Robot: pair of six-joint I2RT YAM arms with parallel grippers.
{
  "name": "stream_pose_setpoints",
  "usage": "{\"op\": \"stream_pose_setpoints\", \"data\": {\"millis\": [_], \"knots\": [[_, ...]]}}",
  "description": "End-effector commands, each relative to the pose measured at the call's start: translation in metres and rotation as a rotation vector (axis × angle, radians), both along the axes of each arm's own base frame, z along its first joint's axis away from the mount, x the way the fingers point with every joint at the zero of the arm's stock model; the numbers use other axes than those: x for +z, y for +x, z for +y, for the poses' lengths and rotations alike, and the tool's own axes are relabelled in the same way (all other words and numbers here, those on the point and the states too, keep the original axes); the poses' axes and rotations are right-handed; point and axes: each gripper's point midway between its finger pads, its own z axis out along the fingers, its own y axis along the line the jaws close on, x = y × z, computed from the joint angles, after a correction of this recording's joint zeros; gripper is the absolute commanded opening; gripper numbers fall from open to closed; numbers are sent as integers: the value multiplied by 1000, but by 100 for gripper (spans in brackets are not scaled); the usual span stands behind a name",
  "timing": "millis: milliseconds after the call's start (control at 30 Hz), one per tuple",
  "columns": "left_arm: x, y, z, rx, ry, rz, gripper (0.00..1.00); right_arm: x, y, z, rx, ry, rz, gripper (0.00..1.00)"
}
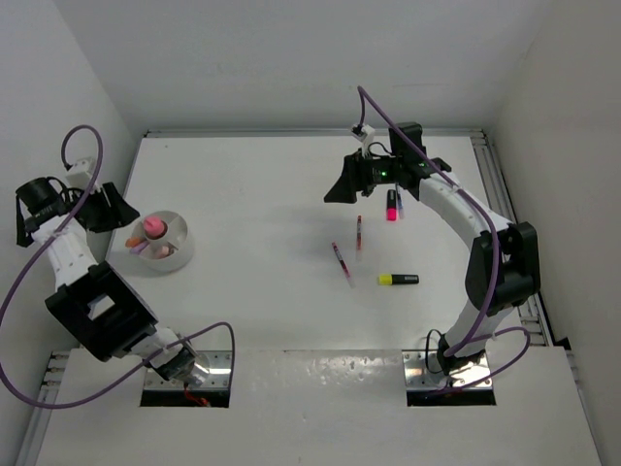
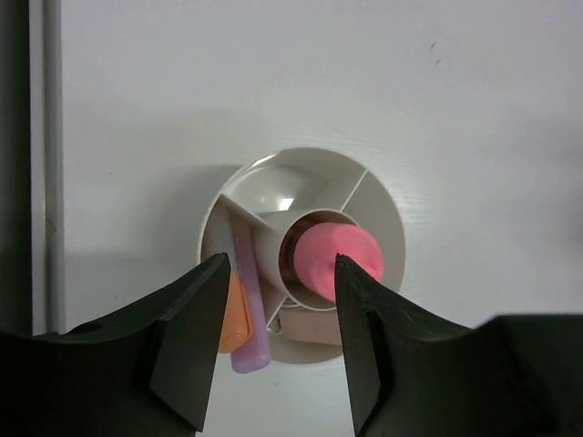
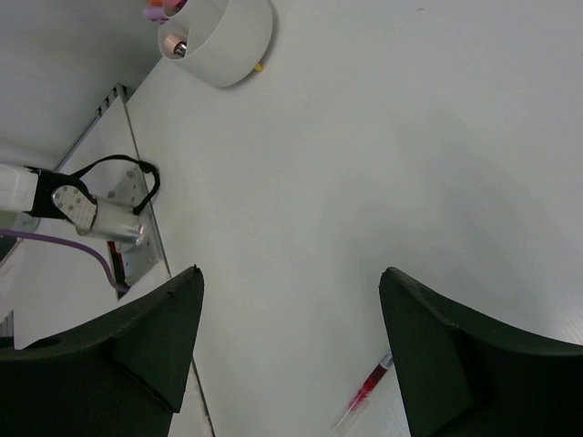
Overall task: Sort the stationery into containers
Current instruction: Place the stationery in the storage box, then pick up the pen from the center of the board.
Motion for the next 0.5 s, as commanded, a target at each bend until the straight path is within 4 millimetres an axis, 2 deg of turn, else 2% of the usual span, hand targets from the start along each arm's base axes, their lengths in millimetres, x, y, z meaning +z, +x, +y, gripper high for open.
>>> {"op": "stream_pose_setpoints", "data": {"millis": [0,33,133,167,200,233,267,300,333,367,400,433,467], "knots": [[51,20,-2,-20,9,-158,56,13,-3,0,12,31,-37,77],[71,28,3,-11,28,-209,57,14,-3,-1,8,30,-42,77],[106,46,13,2,56,-287,58,13,-3,-4,-4,23,-48,76],[135,55,15,-4,93,-334,59,12,2,-8,-31,8,-54,76],[137,65,20,-4,94,-323,60,10,4,-10,-43,-2,-51,75],[140,71,8,-37,95,-301,62,8,6,-13,-56,-14,-52,74],[155,78,5,-74,135,-307,72,4,9,-19,-87,-44,-50,73],[166,86,0,-99,173,-329,74,1,11,-23,-105,-63,-52,73],[165,91,-18,-126,191,-301,76,-3,12,-28,-126,-91,-48,71],[168,94,-26,-163,230,-303,90,-3,15,-38,-148,-121,-77,71],[167,92,-33,-165,251,-281,100,-18,14,-50,-196,-177,-58,71],[164,96,-56,-214,253,-272,100,-24,13,-58,-225,-207,-58,69],[161,95,-65,-238,271,-261,100,-24,12,-66,-256,-227,-71,67]]}}
